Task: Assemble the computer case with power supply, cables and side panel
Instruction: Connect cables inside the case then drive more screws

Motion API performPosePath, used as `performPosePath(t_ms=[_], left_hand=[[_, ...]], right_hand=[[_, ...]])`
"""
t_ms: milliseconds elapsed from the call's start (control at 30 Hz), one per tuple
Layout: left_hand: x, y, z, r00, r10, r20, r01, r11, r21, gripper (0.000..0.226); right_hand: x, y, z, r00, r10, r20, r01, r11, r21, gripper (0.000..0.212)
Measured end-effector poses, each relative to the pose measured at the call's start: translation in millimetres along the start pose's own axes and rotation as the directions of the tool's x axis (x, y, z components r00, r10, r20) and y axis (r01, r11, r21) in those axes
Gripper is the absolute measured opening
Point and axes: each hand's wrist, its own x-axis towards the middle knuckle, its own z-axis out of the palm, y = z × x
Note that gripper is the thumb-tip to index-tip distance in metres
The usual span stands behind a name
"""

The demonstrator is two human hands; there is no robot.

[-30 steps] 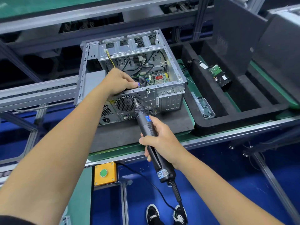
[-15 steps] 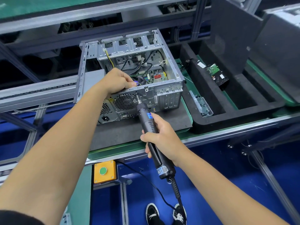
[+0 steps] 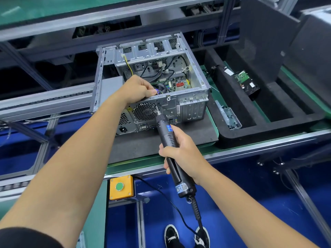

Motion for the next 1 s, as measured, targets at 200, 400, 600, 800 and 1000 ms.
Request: performPosePath(t_ms=[200,400,600,800,1000], left_hand=[[0.6,-1.8,1.0,1.0,0.01,-0.009,-0.01,1.0,0.003,0.015],[-0.4,-2.9,0.4,0.999,0.033,0.004,-0.033,0.999,0.003,0.017],[-0.8,-3.0,-1.3,0.999,0.042,0.02,-0.042,0.999,0.006,0.018],[-3.1,-2.2,-1.6,0.998,0.065,0.026,-0.065,0.998,0.011,0.017],[-4.1,-1.7,0.4,0.997,0.083,0.002,-0.083,0.996,0.044,0.016]], right_hand=[[-1.7,-0.3,-0.3,1.0,-0.007,0.006,0.007,1.0,0.016,0.052],[-0.8,-4.1,-1.3,1.0,-0.007,-0.001,0.007,1.0,0.013,0.053],[-1.6,-2.8,-0.7,1.0,-0.006,0.013,0.006,1.0,0.021,0.051],[-0.3,-2.8,-0.4,1.0,-0.011,0.009,0.01,1.0,0.022,0.049],[0.3,-4.4,2.6,1.0,-0.013,0.016,0.013,1.0,0.018,0.049]])
